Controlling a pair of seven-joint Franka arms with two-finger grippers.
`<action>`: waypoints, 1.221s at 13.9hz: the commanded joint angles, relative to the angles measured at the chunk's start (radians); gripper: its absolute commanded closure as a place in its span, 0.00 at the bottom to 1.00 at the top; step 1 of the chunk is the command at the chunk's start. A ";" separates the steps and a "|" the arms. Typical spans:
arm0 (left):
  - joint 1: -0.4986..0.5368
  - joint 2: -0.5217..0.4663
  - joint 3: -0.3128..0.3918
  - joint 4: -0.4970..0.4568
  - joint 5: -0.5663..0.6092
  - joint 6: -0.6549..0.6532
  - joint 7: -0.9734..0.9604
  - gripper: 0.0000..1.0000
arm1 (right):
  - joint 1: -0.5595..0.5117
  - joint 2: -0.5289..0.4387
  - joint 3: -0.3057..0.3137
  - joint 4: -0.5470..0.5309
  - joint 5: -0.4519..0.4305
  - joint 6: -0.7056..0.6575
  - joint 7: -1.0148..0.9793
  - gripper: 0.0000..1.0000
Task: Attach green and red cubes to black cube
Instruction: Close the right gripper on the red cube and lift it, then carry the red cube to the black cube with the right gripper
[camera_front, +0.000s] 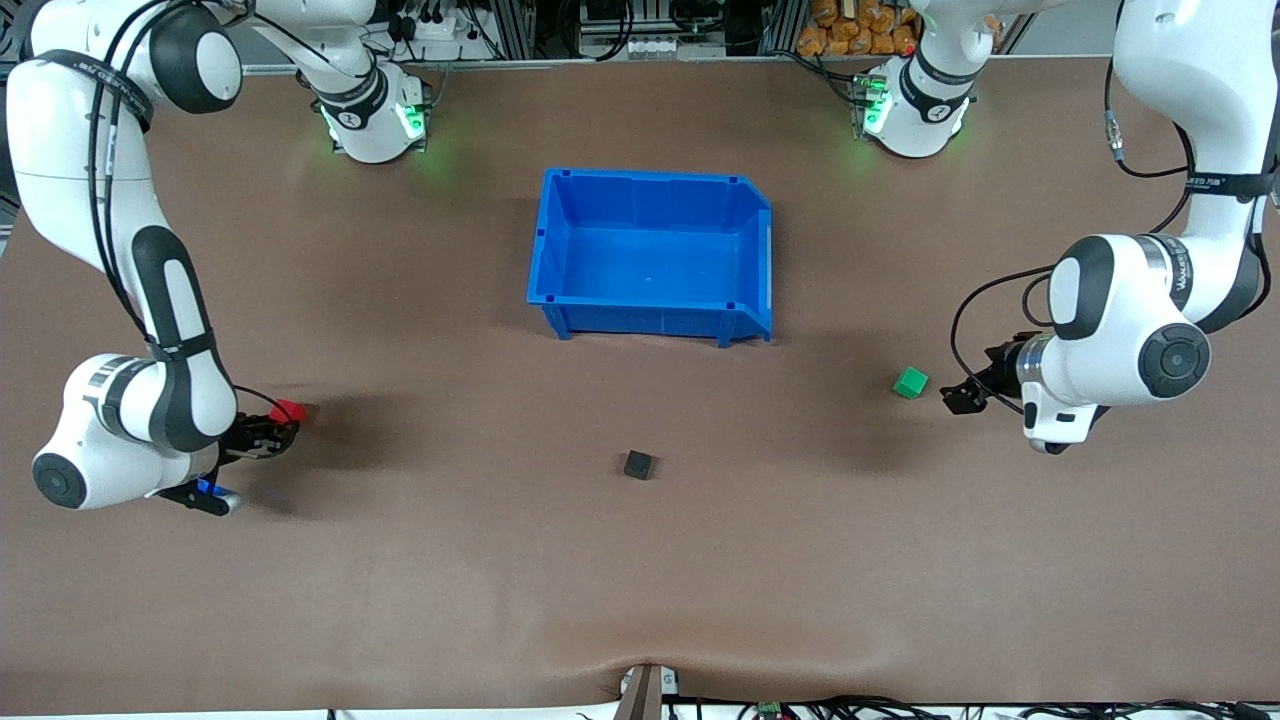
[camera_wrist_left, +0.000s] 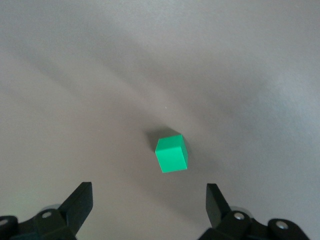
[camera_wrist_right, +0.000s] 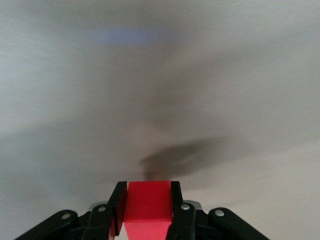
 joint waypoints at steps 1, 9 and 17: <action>0.010 -0.014 -0.005 -0.062 -0.019 0.067 -0.064 0.00 | 0.065 -0.011 0.015 0.042 0.157 -0.027 0.273 1.00; 0.010 -0.014 -0.005 -0.239 -0.094 0.322 -0.091 0.00 | 0.365 0.001 0.014 0.089 0.390 0.170 1.072 1.00; 0.009 0.005 -0.006 -0.288 -0.146 0.446 -0.117 0.00 | 0.592 0.119 0.014 0.107 0.419 0.587 1.488 1.00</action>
